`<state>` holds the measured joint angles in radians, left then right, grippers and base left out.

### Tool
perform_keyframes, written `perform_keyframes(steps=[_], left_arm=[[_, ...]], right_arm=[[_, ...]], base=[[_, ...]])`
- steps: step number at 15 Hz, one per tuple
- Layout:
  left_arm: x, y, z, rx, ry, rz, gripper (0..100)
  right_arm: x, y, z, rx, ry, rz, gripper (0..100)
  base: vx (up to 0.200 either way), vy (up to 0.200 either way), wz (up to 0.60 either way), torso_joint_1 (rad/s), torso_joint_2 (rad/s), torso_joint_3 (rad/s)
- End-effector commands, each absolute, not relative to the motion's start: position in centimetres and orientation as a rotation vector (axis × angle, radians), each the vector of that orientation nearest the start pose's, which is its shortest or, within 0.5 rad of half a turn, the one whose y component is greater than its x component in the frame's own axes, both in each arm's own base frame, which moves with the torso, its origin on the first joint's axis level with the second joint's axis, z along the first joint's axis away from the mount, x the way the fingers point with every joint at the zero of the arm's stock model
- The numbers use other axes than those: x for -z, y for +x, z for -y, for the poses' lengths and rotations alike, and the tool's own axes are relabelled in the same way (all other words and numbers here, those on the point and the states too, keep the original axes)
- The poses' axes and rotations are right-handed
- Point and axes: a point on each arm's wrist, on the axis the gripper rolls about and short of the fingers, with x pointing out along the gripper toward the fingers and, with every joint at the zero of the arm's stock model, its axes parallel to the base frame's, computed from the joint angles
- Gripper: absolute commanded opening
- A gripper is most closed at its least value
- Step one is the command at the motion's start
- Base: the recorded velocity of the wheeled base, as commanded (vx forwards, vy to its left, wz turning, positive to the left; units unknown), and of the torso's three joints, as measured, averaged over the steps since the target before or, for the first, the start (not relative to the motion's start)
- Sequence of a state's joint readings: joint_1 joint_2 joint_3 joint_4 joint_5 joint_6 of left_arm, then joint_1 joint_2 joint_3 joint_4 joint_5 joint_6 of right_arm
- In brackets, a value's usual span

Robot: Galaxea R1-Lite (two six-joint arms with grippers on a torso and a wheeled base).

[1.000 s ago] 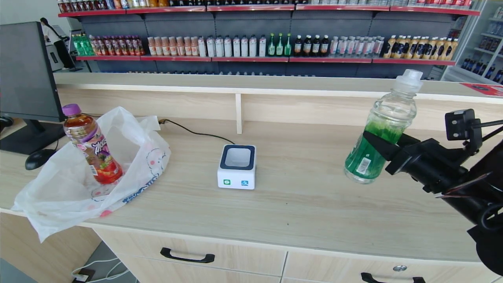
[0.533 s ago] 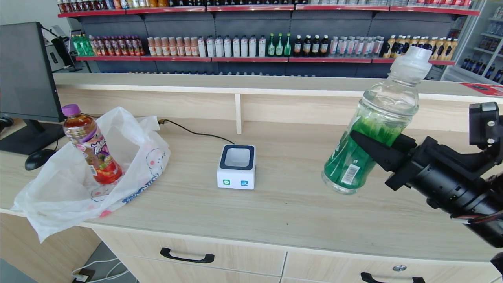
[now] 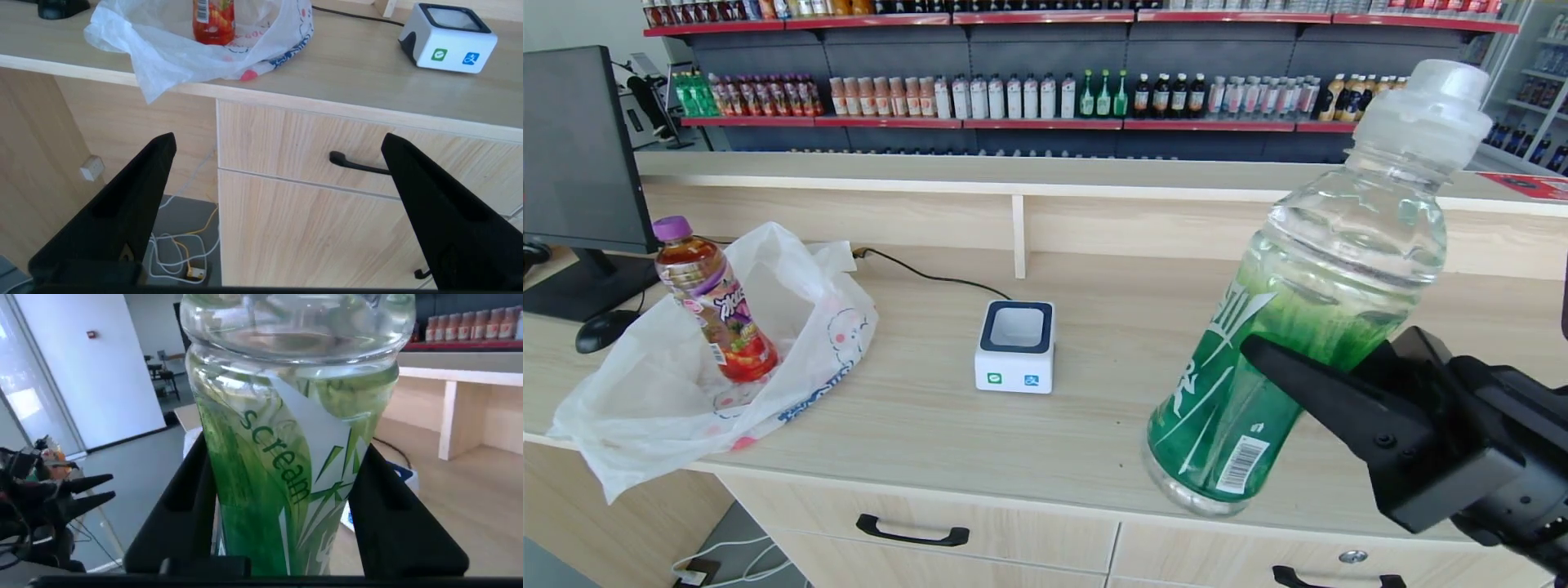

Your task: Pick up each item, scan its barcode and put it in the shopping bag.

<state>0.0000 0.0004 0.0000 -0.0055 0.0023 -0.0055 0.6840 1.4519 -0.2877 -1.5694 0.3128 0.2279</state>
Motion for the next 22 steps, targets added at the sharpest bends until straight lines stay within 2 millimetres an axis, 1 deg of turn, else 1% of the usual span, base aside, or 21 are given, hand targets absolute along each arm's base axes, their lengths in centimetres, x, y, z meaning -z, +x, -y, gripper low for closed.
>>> perform_keyframes(steps=[1, 5, 6, 8, 11, 15, 16, 19, 22], left_arm=[[-7.6, -2.3, 0.0, -0.005, -0.006, 0.005, 100], [-7.6, -2.3, 0.0, -0.005, -0.006, 0.006, 100], [-7.6, -2.3, 0.0, -0.003, -0.006, 0.006, 100], [-7.6, -2.3, 0.0, -0.003, -0.006, 0.005, 100], [-7.6, -2.3, 0.0, -0.003, -0.006, 0.006, 100], [-7.6, -2.3, 0.0, -0.003, -0.006, 0.006, 100], [-7.6, -2.3, 0.0, -0.003, -0.006, 0.006, 100], [-7.6, -2.3, 0.0, -0.003, -0.006, 0.006, 100], [-7.6, -2.3, 0.0, -0.005, -0.006, 0.006, 100]], right_arm=[[-21.3, 14.0, -13.0, -1.069, 0.348, 0.3, 0], [-22.8, 14.5, -13.6, -1.12, 0.455, 0.3, 0], [-23.5, 15.1, -14.2, -1.132, 0.475, 0.312, 0], [-23.9, 15.8, -14.9, -1.143, 0.488, 0.32, 0], [-24.4, 15.1, -16.2, -1.218, 0.509, 0.321, 0], [-24.9, 14.9, -16.5, -1.25, 0.518, 0.334, 0], [-25.0, 15.0, -16.5, -1.252, 0.517, 0.338, 0], [-26.1, 16.0, -17.5, -1.24, 0.515, 0.393, 0], [-25.8, 16.1, -17.6, -1.225, 0.491, 0.395, 0]], base=[[0.0, 0.0, 0.0, 0.0, 0.0, 0.0], [0.0, 0.0, 0.0, 0.0, 0.0, 0.0], [0.0, 0.0, 0.0, 0.0, 0.0, 0.0], [0.0, 0.0, 0.0, 0.0, 0.0, 0.0], [0.0, 0.0, 0.0, 0.0, 0.0, 0.0], [0.0, 0.0, 0.0, 0.0, 0.0, 0.0], [0.0, 0.0, 0.0, 0.0, 0.0, 0.0], [0.0, 0.0, 0.0, 0.0, 0.0, 0.0], [0.0, 0.0, 0.0, 0.0, 0.0, 0.0]])
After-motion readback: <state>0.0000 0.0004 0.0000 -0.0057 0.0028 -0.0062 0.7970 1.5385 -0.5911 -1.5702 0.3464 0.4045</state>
